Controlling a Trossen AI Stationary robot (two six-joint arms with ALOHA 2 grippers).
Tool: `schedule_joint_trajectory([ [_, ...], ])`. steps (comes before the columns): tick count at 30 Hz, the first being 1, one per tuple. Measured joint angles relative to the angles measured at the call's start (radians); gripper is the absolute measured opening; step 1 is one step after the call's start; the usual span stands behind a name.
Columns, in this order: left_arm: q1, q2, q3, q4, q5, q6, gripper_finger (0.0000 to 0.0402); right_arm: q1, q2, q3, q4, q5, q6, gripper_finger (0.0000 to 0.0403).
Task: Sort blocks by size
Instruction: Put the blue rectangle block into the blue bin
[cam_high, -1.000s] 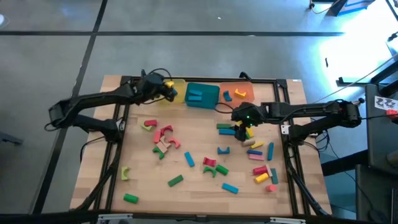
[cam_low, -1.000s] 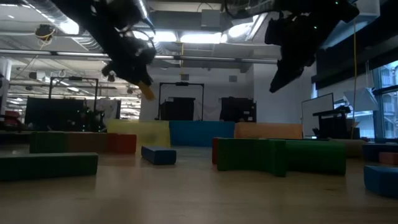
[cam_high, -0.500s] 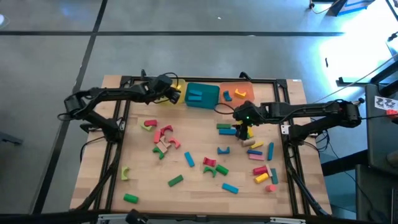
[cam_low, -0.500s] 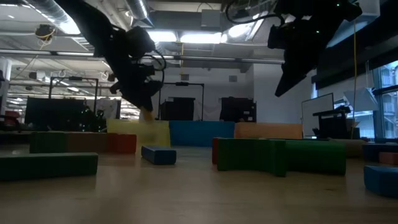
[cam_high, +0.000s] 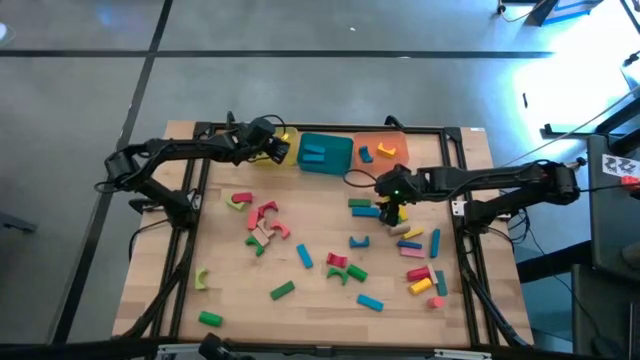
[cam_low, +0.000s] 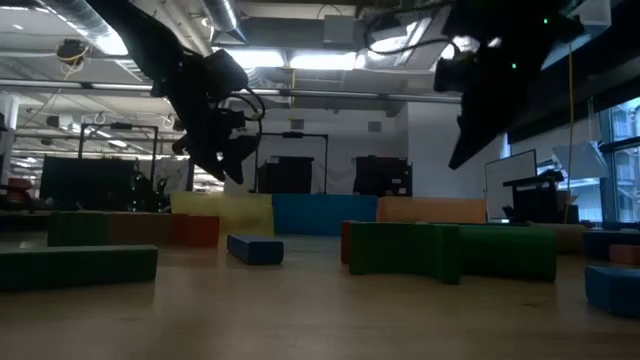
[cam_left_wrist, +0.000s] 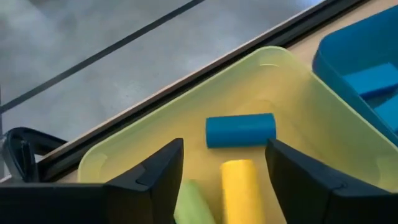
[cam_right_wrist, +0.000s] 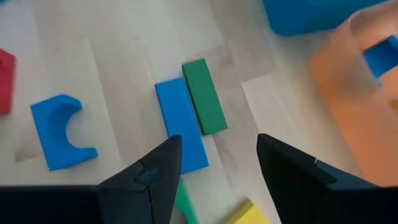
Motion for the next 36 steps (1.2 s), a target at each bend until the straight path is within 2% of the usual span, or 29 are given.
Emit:
schedule_joint_trajectory([
  [14,-0.041,-0.106,0.001,-0.004,0.033,0.003,0.0207,0.000,0.142,-0.120,0.177,0.007,-0.045,0.0211],
  [20,-0.064,-0.177,0.001,-0.008,0.046,0.001,0.0206,0.000,0.207,-0.121,0.207,-0.045,-0.075,0.0211],
  [28,-0.090,-0.251,0.001,-0.006,0.053,-0.004,0.0205,0.000,0.222,-0.121,0.220,-0.053,-0.108,0.0211],
  [36,-0.111,-0.268,0.001,-0.010,0.054,-0.004,0.0205,0.000,0.226,-0.120,0.226,-0.072,-0.119,0.0211],
])
